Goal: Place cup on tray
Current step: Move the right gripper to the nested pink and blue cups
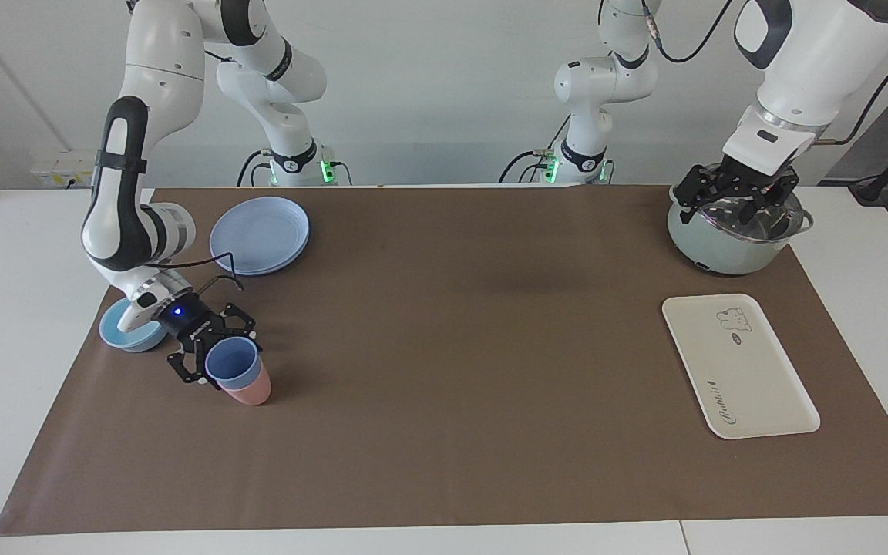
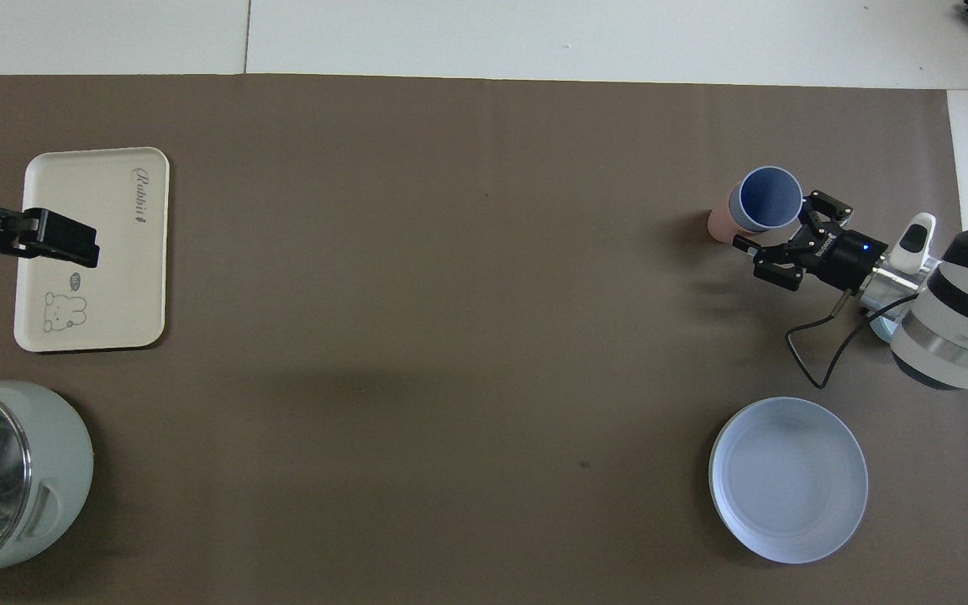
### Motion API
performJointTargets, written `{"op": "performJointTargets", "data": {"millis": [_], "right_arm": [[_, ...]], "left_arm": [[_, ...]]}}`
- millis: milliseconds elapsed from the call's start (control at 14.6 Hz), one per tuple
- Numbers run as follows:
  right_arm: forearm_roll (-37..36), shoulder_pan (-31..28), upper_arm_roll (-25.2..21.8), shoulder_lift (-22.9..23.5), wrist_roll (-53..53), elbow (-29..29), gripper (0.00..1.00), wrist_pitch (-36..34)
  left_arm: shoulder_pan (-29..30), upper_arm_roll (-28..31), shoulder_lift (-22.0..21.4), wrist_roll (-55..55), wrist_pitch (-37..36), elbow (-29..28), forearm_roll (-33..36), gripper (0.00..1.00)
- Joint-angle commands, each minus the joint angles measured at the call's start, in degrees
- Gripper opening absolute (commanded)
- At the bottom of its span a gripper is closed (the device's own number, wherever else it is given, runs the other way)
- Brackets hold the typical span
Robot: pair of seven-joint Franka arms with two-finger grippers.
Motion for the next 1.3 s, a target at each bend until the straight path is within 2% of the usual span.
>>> {"op": "performJointTargets", "data": {"millis": [0, 341, 683, 751, 819, 888, 1161, 1229], "right_arm": [[2.94, -0.04, 0.22, 0.42, -2.75, -0.07, 1.0, 1.18], [9.01, 1.9, 0.22, 2.0, -6.36, 0.01, 1.0, 1.09], [9.28, 2.25, 0.22, 2.0, -6.63, 0.1, 1.0, 1.18], [9.28, 2.25, 0.22, 2.09, -6.8, 0.28, 0.8, 1.18], [9.28, 2.16, 0.22, 2.17, -7.93, 0.54, 0.18, 1.18], [9.28, 2.16, 0.22, 2.09, -8.73, 0.63, 0.0, 1.18], [9.28, 2.25, 0.13, 1.56, -7.78, 0.98, 0.0, 1.79], [8.23, 2.34, 0.04, 0.69, -6.38, 1.68, 0.0, 4.23]], "left_arm": [[0.03, 0.08, -2.09, 0.72, 0.37, -2.47, 0.57, 1.0], [0.11, 0.08, -2.09, 0.81, 0.46, -2.47, 0.57, 1.0], [0.12, 0.08, -2.09, 0.81, 0.55, -2.47, 0.57, 1.0], [0.03, 0.08, -2.09, 0.81, 0.55, -2.47, 0.57, 1.0], [0.03, 0.08, -2.09, 0.81, 0.55, -2.47, 0.57, 1.0], [0.11, 0.08, -2.09, 0.9, 0.55, -2.47, 0.57, 1.0], [0.03, 0.08, -2.09, 0.9, 0.55, -2.47, 0.57, 1.0], [0.11, 0.08, -2.09, 0.98, 0.64, -2.47, 0.57, 1.0]]}}
